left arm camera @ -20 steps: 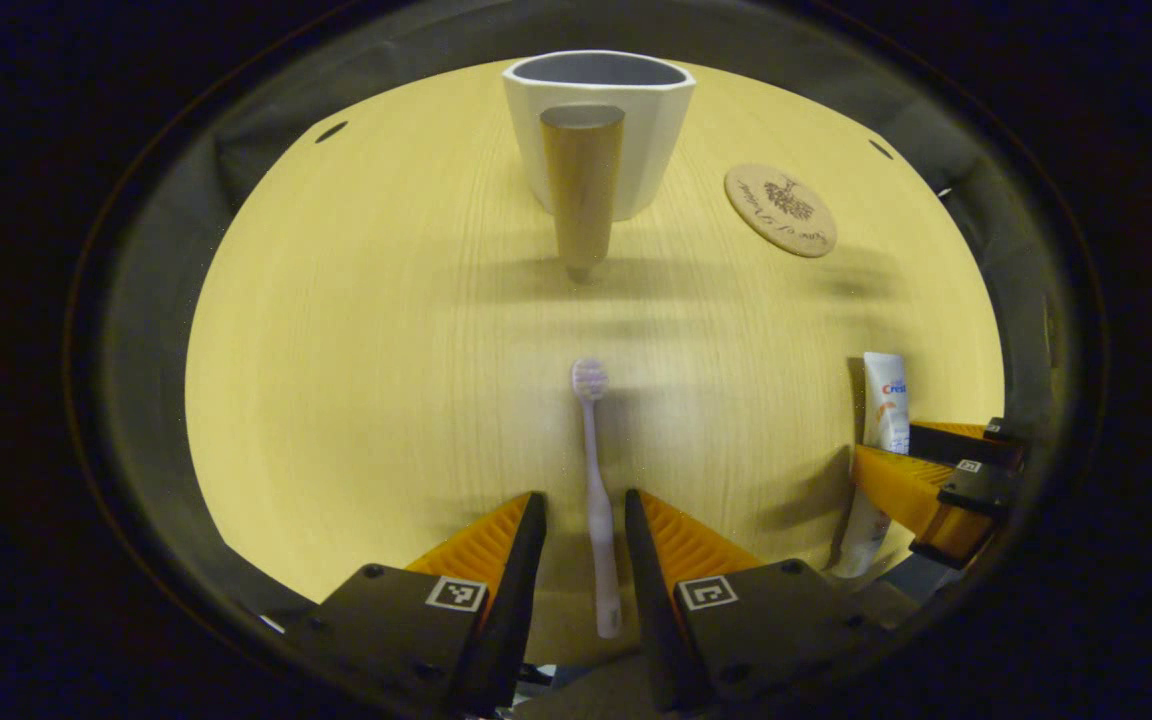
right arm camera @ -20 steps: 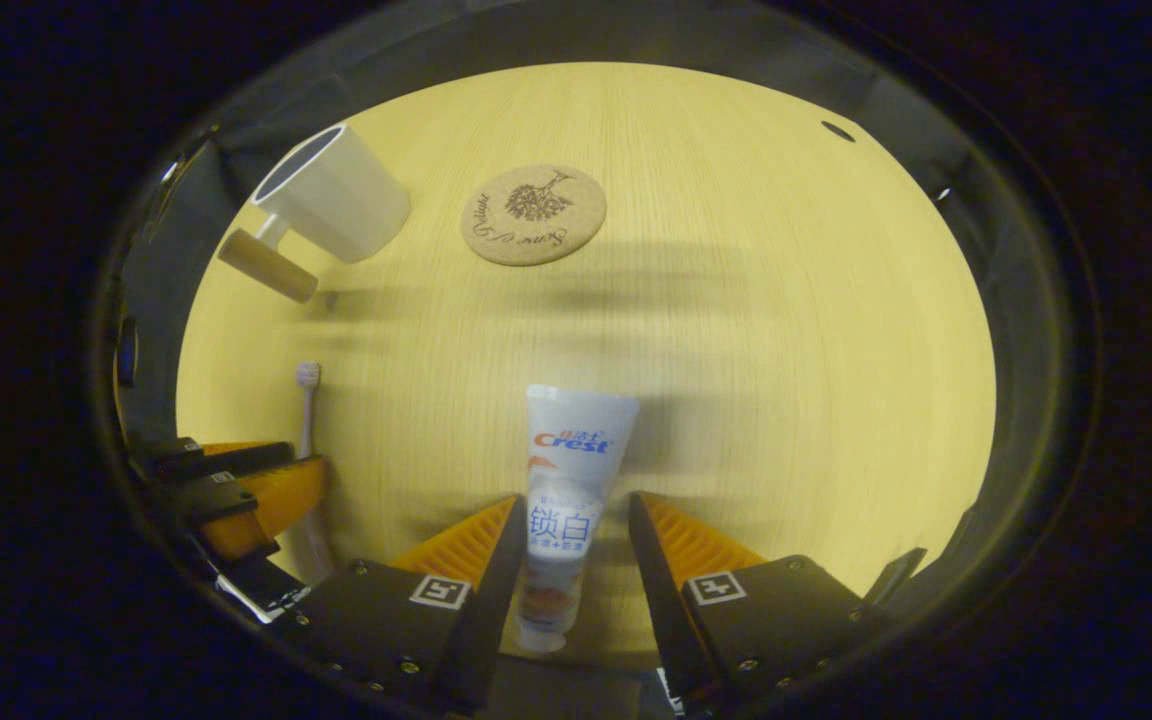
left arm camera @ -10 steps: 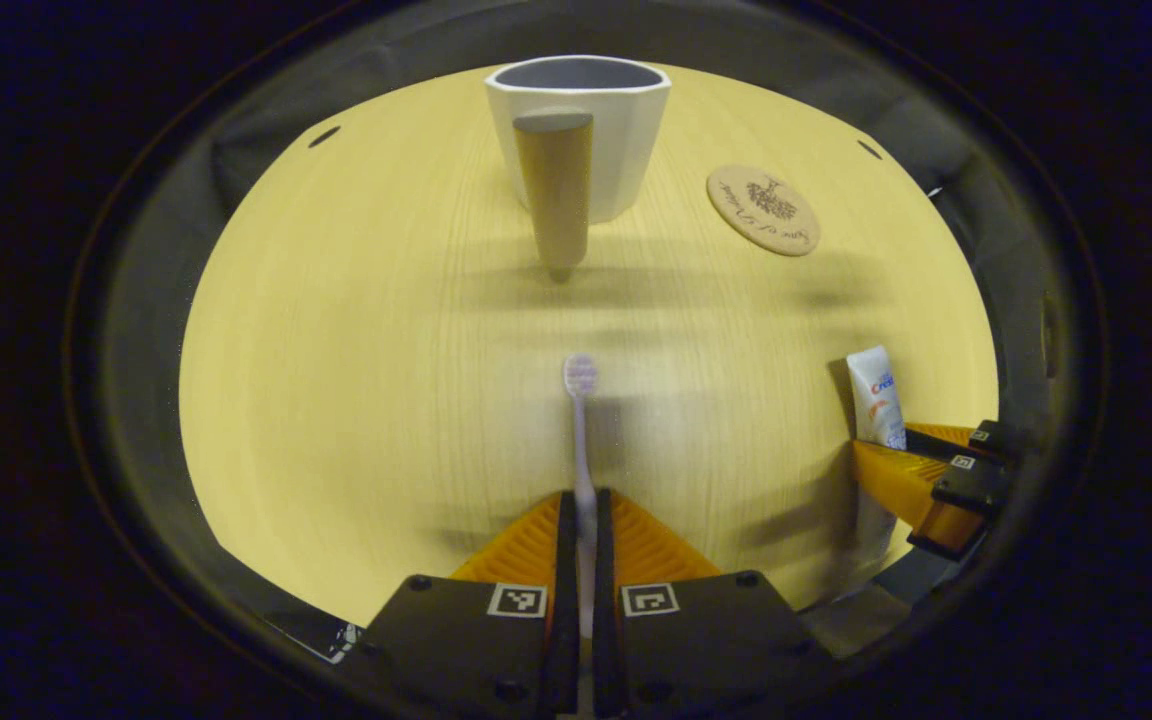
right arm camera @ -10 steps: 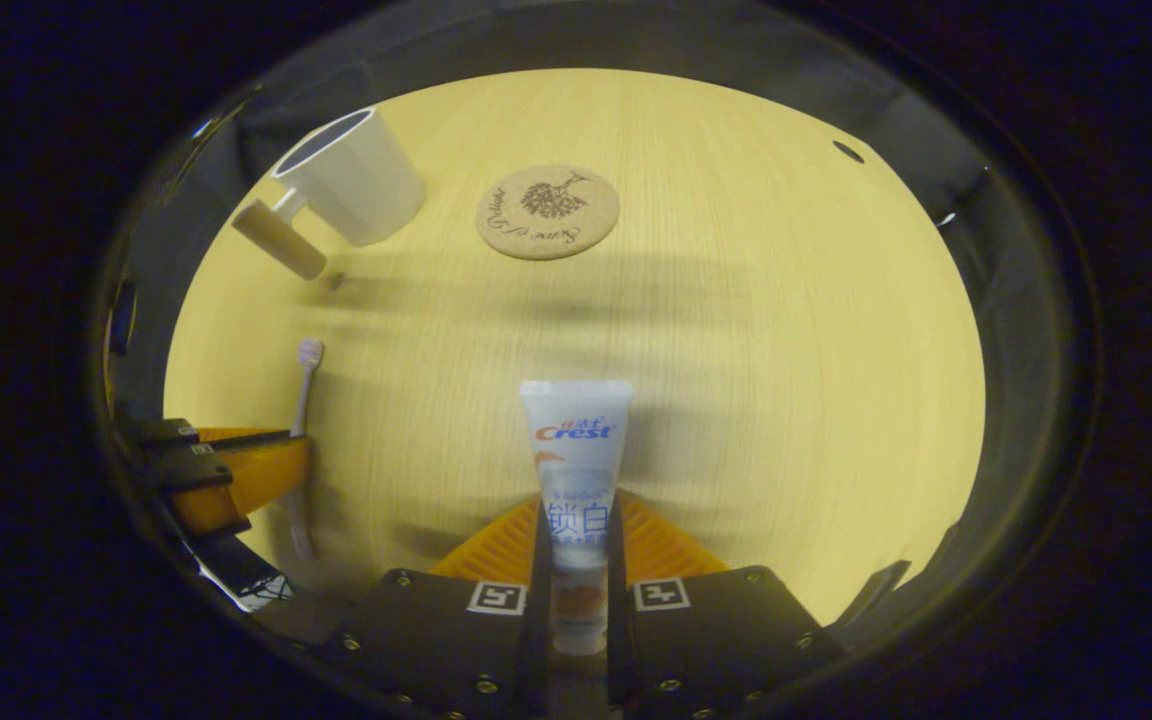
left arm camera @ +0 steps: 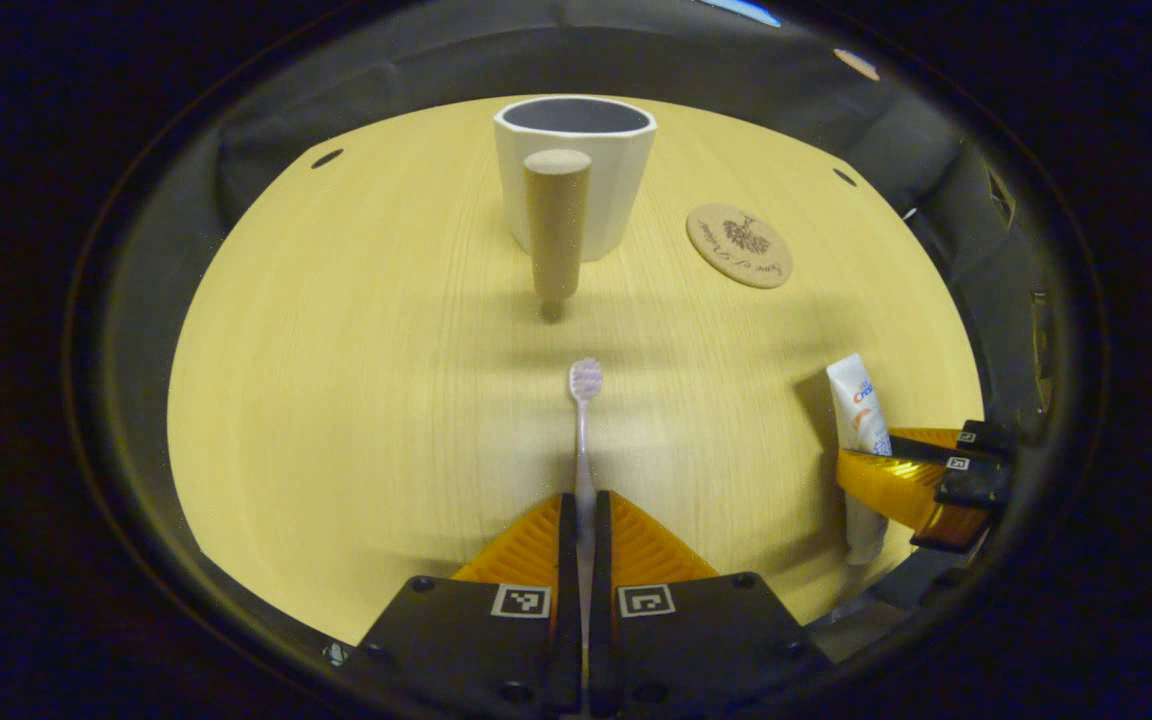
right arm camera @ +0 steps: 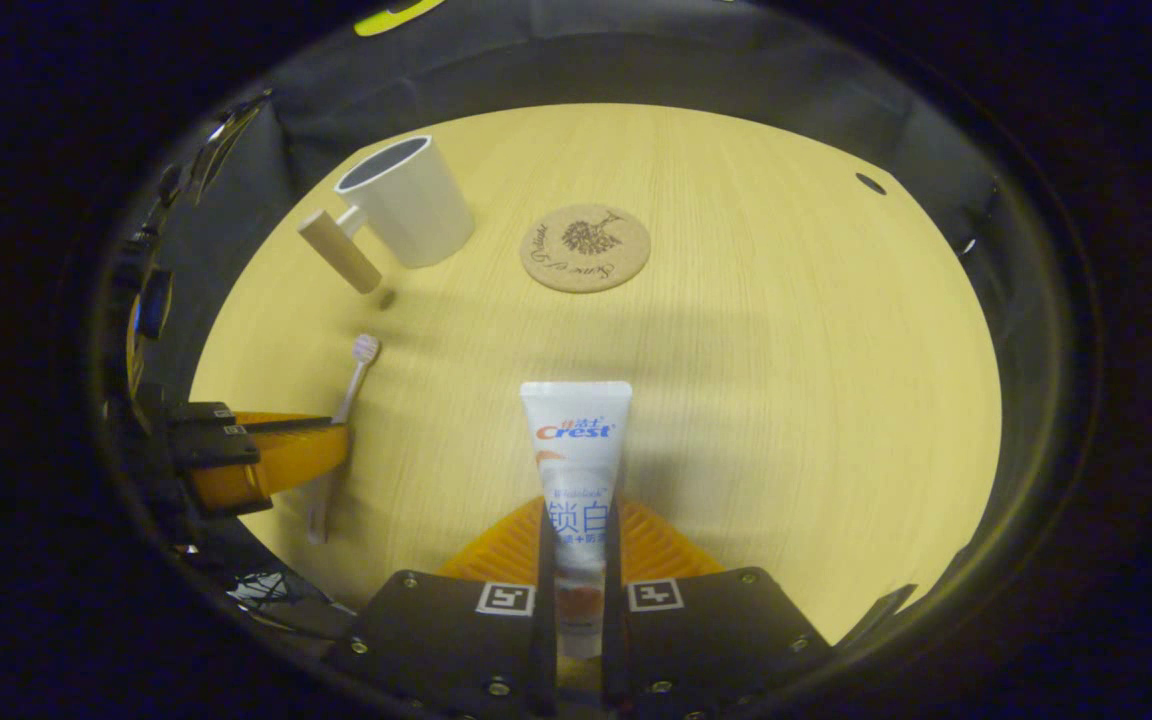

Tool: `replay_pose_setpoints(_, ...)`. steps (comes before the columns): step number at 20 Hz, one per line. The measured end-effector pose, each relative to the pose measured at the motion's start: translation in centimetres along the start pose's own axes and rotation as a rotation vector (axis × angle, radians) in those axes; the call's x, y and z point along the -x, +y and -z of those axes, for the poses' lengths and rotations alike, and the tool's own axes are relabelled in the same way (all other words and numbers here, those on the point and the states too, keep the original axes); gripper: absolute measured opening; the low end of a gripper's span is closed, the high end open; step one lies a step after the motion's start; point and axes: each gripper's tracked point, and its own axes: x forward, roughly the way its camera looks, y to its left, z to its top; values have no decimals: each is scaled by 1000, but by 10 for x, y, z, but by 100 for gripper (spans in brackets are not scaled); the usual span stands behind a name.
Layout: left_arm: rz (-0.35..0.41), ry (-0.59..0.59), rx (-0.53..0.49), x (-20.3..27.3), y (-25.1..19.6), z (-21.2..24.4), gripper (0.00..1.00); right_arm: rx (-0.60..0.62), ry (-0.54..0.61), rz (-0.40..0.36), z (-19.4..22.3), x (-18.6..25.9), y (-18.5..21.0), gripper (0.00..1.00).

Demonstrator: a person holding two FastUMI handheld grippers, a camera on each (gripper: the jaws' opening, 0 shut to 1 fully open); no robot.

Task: Put the toothbrush and toothpaste on the desktop into the cup, then pick up the cup and place it on the coaster on the desktop.

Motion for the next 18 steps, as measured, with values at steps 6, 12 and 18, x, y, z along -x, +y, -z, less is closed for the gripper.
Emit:
replay_pose_setpoints(6, -28, -188, 22, 24, 20, -32, 11, -20, -241, -65, -57, 24, 12, 19)
replay_pose_setpoints(12, -23, -366, 23, 67, 37, -72, 10, 33, -413, -118, -111, 50, 39, 19)
replay_pose_setpoints(18, -25, -561, 25, 110, 58, -132, 11, 126, -568, -87, -156, 80, 64, 19)
